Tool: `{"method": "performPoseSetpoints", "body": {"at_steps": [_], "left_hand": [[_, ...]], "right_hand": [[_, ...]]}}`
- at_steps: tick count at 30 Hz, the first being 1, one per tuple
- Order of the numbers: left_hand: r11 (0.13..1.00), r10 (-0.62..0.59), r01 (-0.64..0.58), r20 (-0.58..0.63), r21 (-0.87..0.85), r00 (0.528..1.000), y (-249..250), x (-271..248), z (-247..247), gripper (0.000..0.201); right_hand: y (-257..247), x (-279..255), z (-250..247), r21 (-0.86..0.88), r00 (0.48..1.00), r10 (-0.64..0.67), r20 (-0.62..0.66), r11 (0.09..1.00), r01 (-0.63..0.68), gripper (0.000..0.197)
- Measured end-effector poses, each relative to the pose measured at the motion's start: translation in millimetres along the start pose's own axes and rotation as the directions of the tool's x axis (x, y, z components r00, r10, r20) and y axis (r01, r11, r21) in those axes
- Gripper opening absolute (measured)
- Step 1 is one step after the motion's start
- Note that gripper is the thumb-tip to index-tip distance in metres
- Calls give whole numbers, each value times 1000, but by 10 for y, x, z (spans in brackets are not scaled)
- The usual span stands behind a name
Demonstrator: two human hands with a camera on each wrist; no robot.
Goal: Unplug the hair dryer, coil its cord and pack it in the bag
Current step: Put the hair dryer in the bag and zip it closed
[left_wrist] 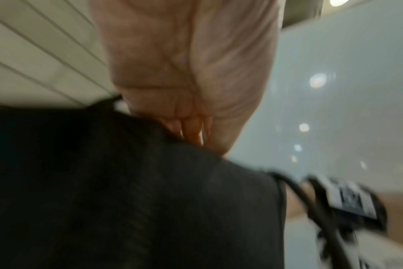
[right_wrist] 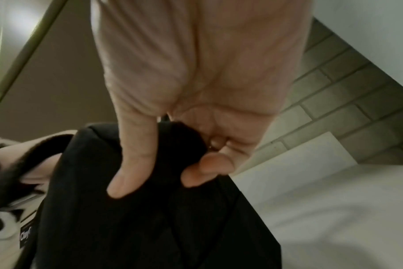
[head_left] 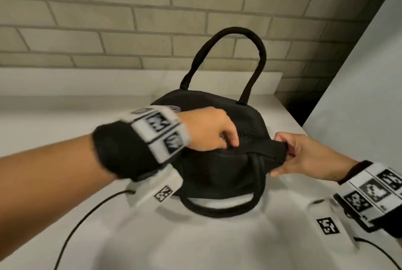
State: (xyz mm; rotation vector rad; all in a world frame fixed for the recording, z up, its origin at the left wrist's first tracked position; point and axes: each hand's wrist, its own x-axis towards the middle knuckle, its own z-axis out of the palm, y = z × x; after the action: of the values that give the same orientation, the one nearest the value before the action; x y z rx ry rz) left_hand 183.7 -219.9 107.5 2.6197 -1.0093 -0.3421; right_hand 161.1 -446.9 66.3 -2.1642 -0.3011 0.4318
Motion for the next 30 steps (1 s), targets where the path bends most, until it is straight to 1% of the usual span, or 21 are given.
{"method": "performPoseSetpoints", "body": {"at_steps": [1,2,3,4,9,11,14,16,19,20,22,24,25,26,27,28,29,30], "left_hand": [[998,13,-19,108,56,994,25,142,64,30],[994,13,-36,214,101,977,51,260,121,33],[989,9,-52,297,136,955,63,346,167,35],[985,4,-65,349,161,937,66,403,201,35],[970,-15,-98,456,224,890,83,549,284,31],[953,-30,-120,484,277,875,118,557,327,32],[918,-14,-181,485,353,874,163,520,401,38],[903,-13,-205,501,377,865,178,487,431,42],[922,-13,-189,518,337,855,165,500,397,39],[938,-13,-162,497,306,867,143,520,368,37],[947,-46,-103,445,305,894,100,565,321,37],[920,-62,-108,412,376,909,70,602,354,42],[898,-66,-125,408,423,910,70,627,404,43],[882,-78,-128,408,454,910,88,654,453,40],[851,-79,-156,416,501,906,126,682,488,32],[858,-94,-121,384,499,919,165,696,514,23],[879,-72,-109,355,465,932,202,722,515,21],[899,-34,-112,323,423,946,235,726,452,26]], "right_hand": [[-2,-3,15,10,1000,0,9,1000,0,36],[-1,-10,34,13,1000,2,21,1000,-2,37],[7,-22,51,16,1000,6,28,1000,-6,37],[18,-35,64,23,999,11,36,1000,-12,37],[91,-115,126,70,1000,-9,22,998,7,37],[107,-146,140,61,999,-23,42,998,20,38],[108,-168,158,15,996,-24,84,1000,23,38],[97,-170,180,8,996,-34,79,999,33,37],[107,-190,173,55,998,-47,40,997,45,38],[118,-215,160,70,997,-45,57,997,41,38],[127,-272,147,81,987,-35,158,996,22,36],[110,-308,167,106,961,-43,273,994,14,31],[97,-303,185,111,951,-58,303,993,25,30],[104,-280,193,122,951,-80,299,992,45,32],[114,-251,195,145,958,-105,269,987,67,36],[137,-215,179,176,970,-123,211,981,86,41],[159,-183,153,213,982,-132,138,972,101,45],[203,-159,112,245,989,-134,57,963,116,50]]}}
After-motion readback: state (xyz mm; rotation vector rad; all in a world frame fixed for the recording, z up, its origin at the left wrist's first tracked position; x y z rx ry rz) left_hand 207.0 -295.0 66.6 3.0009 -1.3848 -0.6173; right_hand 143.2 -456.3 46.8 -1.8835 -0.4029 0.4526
